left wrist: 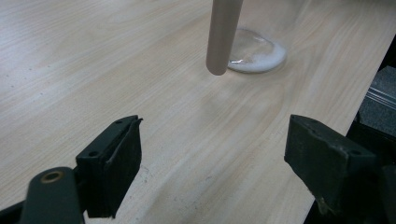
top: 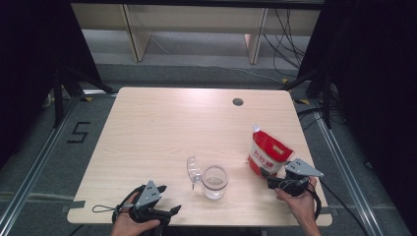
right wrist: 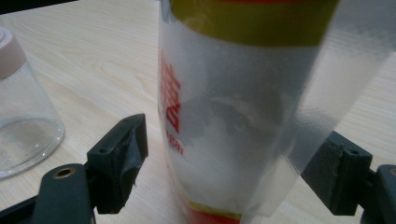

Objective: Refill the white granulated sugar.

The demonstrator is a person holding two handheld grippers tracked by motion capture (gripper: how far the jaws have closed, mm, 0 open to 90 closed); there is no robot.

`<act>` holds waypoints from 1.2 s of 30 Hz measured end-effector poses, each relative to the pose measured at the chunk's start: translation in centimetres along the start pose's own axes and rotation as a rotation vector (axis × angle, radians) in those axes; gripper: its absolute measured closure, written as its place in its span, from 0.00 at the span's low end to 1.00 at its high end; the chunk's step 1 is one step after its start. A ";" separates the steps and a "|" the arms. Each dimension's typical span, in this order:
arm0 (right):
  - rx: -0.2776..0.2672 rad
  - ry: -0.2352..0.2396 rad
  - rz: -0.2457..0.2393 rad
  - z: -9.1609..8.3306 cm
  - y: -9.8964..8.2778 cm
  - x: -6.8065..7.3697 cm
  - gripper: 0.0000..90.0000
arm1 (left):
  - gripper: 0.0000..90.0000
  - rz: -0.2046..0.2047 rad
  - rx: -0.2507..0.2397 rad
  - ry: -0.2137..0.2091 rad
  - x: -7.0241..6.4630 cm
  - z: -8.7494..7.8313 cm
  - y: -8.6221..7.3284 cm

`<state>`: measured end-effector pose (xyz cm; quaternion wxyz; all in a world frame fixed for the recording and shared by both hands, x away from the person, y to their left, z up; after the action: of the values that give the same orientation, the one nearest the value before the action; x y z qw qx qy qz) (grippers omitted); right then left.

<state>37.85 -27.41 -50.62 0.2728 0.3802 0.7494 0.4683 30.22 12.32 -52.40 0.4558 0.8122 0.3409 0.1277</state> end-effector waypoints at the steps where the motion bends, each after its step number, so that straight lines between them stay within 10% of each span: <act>1: 0.001 0.007 -0.005 0.1 0.0 0.0 0.25 | 0.20 -0.002 0.000 0.000 0.0 0.0 0.0; 20: -0.037 0.000 -0.048 1.2 -0.1 -0.2 0.22 | 0.20 0.002 0.003 -0.004 0.0 0.0 0.0; 36: -0.108 -0.007 0.010 1.8 -0.1 -0.2 0.28 | 0.20 0.018 0.024 -0.002 0.0 -0.1 0.0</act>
<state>39.31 -26.66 -51.41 0.2929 0.3704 0.7202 0.5082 30.21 12.38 -52.37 0.4454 0.8207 0.3346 0.1269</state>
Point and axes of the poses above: each handheld gripper's, and its own axes: z roughly forward along the jaws, y roughly out of its top, x roughly to its left, the point moved 4 cm from there along z, roughly forward along the jaws, and after that the axes turned 3 degrees about -z, right-handed, at the moved point
